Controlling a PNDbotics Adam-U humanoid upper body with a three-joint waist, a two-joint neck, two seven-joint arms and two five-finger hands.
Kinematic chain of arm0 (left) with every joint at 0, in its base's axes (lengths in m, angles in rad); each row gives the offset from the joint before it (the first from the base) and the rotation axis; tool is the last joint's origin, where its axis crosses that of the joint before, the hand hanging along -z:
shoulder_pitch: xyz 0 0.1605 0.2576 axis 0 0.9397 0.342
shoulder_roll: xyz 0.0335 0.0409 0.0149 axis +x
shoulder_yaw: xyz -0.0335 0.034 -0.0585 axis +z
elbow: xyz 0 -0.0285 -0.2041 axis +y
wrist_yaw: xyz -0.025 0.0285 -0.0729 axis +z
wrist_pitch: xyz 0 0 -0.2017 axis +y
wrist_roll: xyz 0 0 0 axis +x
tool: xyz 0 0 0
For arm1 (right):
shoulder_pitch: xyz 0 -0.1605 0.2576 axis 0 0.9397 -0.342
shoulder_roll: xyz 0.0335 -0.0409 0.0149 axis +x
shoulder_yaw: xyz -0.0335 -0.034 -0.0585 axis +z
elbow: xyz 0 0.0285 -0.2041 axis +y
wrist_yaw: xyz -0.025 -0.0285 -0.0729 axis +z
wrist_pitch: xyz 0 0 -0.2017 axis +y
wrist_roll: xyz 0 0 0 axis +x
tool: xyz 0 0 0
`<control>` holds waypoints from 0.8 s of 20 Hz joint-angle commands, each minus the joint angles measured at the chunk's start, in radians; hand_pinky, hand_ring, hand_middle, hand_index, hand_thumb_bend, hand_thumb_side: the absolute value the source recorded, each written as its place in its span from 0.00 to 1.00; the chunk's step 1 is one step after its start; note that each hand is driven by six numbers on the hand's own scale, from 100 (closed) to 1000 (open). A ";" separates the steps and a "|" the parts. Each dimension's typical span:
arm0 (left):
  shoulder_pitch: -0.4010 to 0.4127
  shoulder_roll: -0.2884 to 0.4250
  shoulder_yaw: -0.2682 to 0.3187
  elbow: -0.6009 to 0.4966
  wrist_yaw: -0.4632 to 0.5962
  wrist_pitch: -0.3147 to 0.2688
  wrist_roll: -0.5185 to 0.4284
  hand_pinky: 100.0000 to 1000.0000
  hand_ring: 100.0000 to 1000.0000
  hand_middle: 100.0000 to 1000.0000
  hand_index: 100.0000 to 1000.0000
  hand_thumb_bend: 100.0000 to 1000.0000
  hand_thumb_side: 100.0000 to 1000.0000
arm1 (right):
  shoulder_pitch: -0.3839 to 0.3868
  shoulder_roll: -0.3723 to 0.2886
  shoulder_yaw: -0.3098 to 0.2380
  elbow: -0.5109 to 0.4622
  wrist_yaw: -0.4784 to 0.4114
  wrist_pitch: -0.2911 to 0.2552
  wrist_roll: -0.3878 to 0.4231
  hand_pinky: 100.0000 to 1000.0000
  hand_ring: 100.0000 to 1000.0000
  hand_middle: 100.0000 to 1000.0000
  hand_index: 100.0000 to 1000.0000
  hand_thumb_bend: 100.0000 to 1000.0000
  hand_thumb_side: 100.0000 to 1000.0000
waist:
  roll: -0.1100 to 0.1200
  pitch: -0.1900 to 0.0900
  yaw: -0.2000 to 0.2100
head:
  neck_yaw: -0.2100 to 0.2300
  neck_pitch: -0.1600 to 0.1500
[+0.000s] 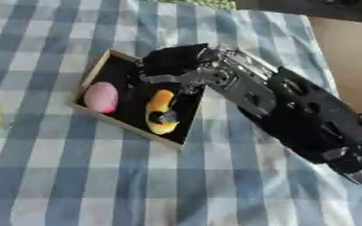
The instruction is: Pick up objects on the table and place them in the box.
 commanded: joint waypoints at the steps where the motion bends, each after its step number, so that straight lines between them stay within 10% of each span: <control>1: -0.006 0.007 0.001 -0.015 0.004 -0.001 -0.003 0.94 0.70 0.66 0.78 0.00 0.56 | -0.005 -0.030 -0.030 -0.037 0.005 0.009 -0.006 0.80 0.76 0.71 0.77 0.20 0.00 | -0.002 -0.032 -0.002 | 0.002 0.002; 16: 0.001 0.012 0.006 -0.015 0.001 0.004 0.001 0.94 0.71 0.66 0.78 0.00 0.57 | 0.079 -0.254 -0.243 -0.319 -0.182 0.121 -0.182 0.80 0.73 0.67 0.76 0.16 0.00 | -0.004 -0.041 -0.022 | 0.018 0.005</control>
